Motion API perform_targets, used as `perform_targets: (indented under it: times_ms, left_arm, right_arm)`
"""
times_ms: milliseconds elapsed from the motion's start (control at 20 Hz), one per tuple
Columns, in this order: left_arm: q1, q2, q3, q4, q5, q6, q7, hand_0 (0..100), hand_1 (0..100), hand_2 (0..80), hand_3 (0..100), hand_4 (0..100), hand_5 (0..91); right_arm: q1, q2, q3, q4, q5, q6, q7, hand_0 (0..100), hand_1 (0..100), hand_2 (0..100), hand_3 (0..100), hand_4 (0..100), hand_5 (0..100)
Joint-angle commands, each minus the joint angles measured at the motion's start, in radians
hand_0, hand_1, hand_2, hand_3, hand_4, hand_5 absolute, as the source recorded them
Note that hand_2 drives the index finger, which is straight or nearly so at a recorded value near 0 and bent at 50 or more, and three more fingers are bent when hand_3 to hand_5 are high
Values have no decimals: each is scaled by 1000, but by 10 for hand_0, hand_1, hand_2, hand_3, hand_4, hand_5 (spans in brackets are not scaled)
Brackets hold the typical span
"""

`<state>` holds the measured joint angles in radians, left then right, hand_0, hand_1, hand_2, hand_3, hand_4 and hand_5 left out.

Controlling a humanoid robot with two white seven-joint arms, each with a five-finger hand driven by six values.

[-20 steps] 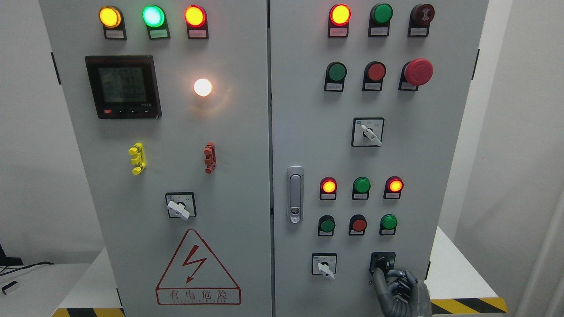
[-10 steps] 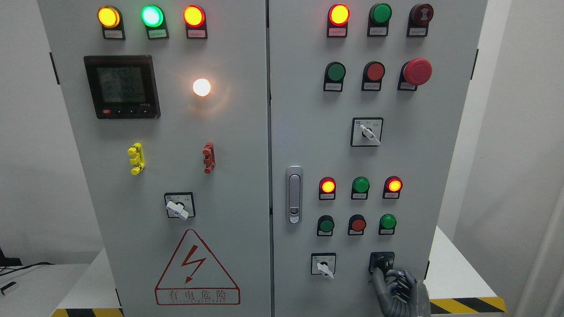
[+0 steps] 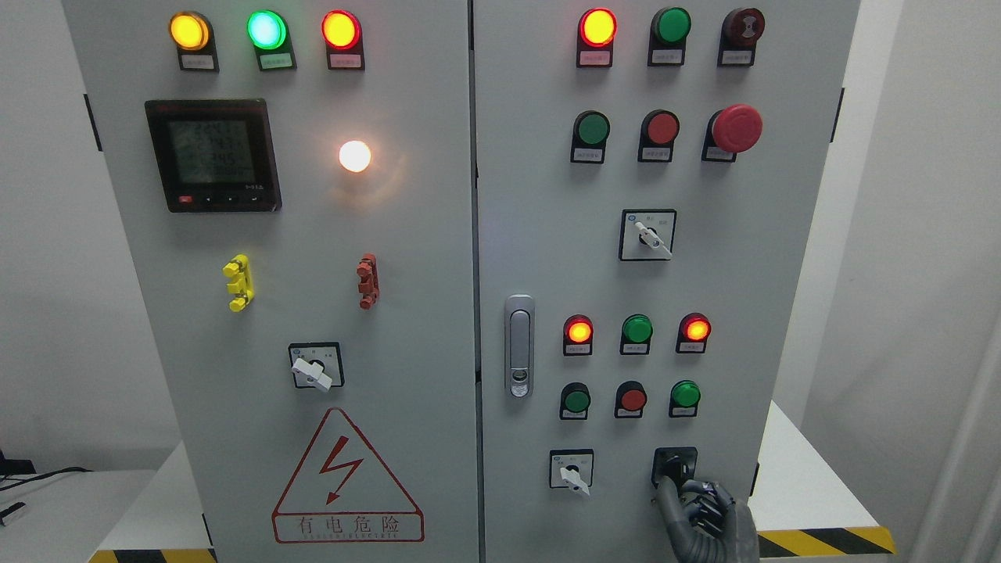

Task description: Trip black knob to open circuit

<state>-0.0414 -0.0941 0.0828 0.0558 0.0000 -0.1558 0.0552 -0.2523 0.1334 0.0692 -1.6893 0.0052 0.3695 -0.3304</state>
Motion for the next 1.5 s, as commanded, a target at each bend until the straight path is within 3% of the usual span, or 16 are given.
perform_targets:
  times_ms: [0, 1452]
  left_arm:
    - [0, -1, 0, 1, -31, -1, 0, 120, 389, 0, 0, 0, 0]
    - [0, 1, 0, -1, -31, -1, 0, 120, 389, 0, 0, 0, 0]
  right_arm:
    - [-4, 0, 1, -1, 15, -1, 1, 425, 689, 637, 907, 908, 986]
    - [-4, 0, -11, -1, 50, -1, 2, 415, 682, 619, 888, 893, 980]
